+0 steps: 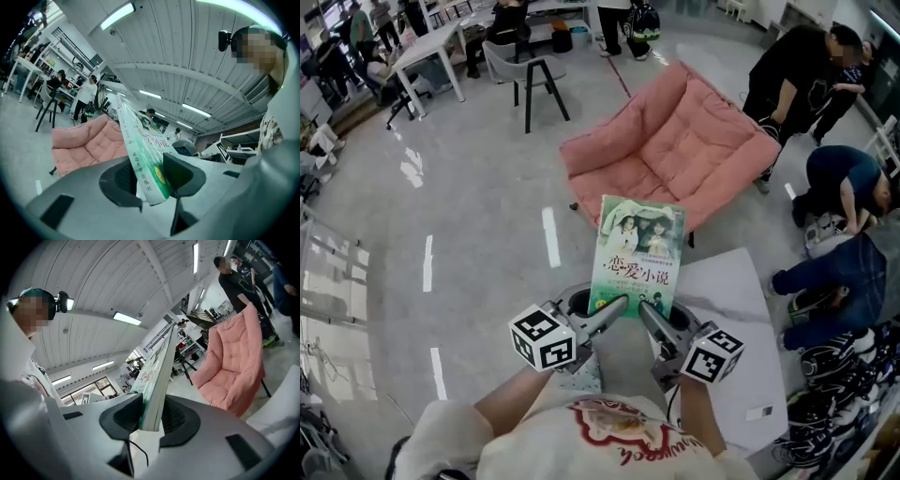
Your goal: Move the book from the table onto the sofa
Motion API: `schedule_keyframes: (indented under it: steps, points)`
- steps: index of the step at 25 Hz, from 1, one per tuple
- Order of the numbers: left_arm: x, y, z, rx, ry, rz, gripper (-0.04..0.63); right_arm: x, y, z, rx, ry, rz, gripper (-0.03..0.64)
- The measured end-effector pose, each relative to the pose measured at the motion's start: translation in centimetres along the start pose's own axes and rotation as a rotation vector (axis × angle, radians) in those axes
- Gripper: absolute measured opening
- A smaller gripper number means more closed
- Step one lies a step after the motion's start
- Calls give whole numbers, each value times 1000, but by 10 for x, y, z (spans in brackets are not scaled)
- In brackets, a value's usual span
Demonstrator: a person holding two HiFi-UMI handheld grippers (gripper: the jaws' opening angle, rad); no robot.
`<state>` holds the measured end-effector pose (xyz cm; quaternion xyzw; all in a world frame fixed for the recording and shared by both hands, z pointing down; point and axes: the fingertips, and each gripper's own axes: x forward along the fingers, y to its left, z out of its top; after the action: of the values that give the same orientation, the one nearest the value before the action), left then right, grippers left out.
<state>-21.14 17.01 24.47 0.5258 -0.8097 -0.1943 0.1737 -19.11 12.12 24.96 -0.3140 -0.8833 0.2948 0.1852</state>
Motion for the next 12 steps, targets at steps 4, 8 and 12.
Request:
schedule_keyframes:
  steps: [4, 8, 12]
  points:
    - [7, 19, 14, -5, -29, 26, 155, 20, -9, 15, -3, 18, 26, 104]
    - [4, 10, 5, -26, -50, 30, 155, 10, -5, 8, -19, 28, 16, 104]
    - [-2, 54, 34, -41, -46, 30, 156, 59, -7, 25, -15, 26, 10, 104]
